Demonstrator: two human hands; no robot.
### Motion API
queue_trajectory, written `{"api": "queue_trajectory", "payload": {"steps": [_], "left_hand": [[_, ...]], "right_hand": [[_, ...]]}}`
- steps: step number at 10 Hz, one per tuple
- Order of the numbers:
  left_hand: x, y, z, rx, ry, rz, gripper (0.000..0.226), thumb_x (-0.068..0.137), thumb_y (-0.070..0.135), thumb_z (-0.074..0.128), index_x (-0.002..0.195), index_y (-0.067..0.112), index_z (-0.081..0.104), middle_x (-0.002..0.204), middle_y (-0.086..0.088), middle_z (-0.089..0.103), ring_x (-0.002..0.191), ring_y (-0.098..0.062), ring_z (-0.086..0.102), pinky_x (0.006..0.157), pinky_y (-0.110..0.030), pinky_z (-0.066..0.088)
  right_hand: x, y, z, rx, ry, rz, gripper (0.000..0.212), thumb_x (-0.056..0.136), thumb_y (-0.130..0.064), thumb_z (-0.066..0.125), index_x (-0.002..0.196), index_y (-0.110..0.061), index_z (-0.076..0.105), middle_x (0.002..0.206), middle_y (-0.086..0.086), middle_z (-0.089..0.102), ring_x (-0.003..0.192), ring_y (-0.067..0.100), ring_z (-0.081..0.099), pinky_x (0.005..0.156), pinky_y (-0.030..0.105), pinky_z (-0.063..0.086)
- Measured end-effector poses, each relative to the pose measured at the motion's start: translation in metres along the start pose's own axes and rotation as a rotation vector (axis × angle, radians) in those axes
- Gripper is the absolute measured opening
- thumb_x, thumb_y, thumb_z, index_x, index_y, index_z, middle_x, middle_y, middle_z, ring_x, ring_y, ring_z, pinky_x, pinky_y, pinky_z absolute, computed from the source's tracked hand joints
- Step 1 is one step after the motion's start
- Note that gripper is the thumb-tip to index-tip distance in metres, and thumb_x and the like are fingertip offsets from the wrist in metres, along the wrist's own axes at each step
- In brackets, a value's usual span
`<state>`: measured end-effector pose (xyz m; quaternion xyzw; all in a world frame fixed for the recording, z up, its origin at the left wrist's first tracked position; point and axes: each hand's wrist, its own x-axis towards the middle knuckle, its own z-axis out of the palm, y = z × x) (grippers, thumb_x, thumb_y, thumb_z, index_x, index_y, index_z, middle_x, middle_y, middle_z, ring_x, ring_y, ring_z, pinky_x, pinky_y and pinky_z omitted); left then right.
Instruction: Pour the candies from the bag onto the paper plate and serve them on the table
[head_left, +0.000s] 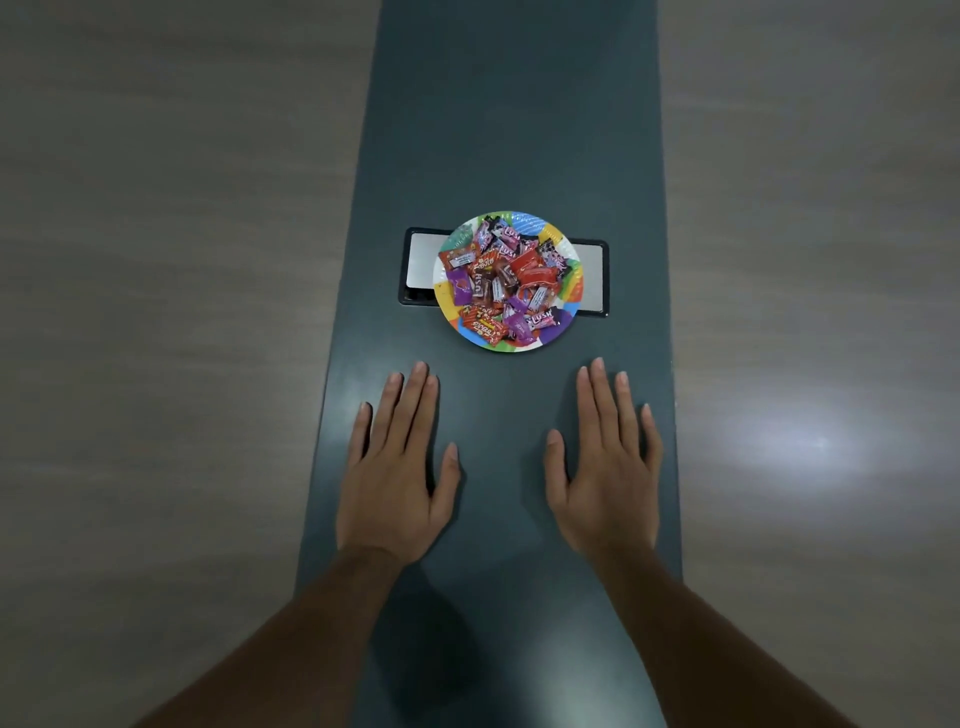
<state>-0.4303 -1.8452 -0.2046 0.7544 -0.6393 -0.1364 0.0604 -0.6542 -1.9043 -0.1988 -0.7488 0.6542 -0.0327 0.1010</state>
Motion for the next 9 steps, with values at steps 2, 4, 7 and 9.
{"api": "queue_trajectory", "payload": {"steps": [2, 4, 7, 9], "left_hand": [[-0.003, -0.003, 0.004, -0.015, 0.074, 0.023, 0.075, 0.109, 0.047, 0.036, 0.174, 0.022, 0.009, 0.183, 0.008, 0.002, 0.170, -0.015, -0.002, 0.137, -0.050, 0.012], [-0.005, -0.007, 0.011, -0.035, 0.132, 0.043, 0.075, 0.107, 0.046, 0.037, 0.174, 0.021, 0.015, 0.183, 0.008, 0.007, 0.170, -0.014, 0.002, 0.137, -0.048, 0.010], [-0.005, -0.011, 0.019, -0.025, 0.171, 0.052, 0.075, 0.107, 0.049, 0.037, 0.173, 0.022, 0.017, 0.183, 0.008, 0.008, 0.169, -0.013, 0.002, 0.137, -0.047, 0.010], [-0.004, -0.010, 0.017, -0.017, 0.193, 0.062, 0.076, 0.106, 0.051, 0.035, 0.173, 0.023, 0.016, 0.183, 0.009, 0.007, 0.169, -0.012, 0.000, 0.137, -0.047, 0.011]], "right_hand": [[-0.005, 0.001, 0.007, 0.029, 0.074, -0.014, 0.072, 0.108, -0.048, 0.040, 0.172, -0.022, 0.019, 0.181, -0.007, 0.013, 0.168, 0.013, 0.004, 0.135, 0.049, 0.016], [-0.009, 0.002, 0.014, 0.035, 0.136, -0.024, 0.070, 0.108, -0.049, 0.040, 0.171, -0.023, 0.023, 0.180, -0.008, 0.018, 0.168, 0.013, 0.009, 0.135, 0.048, 0.015], [-0.010, 0.006, 0.016, 0.048, 0.148, -0.046, 0.070, 0.108, -0.053, 0.035, 0.171, -0.025, 0.022, 0.180, -0.010, 0.016, 0.167, 0.012, 0.008, 0.135, 0.048, 0.016], [0.003, -0.008, -0.062, 0.848, -0.225, 0.101, 0.070, 0.087, -0.066, 0.074, 0.149, -0.040, 0.054, 0.161, -0.012, 0.052, 0.152, 0.012, 0.046, 0.131, 0.051, 0.031]]}}
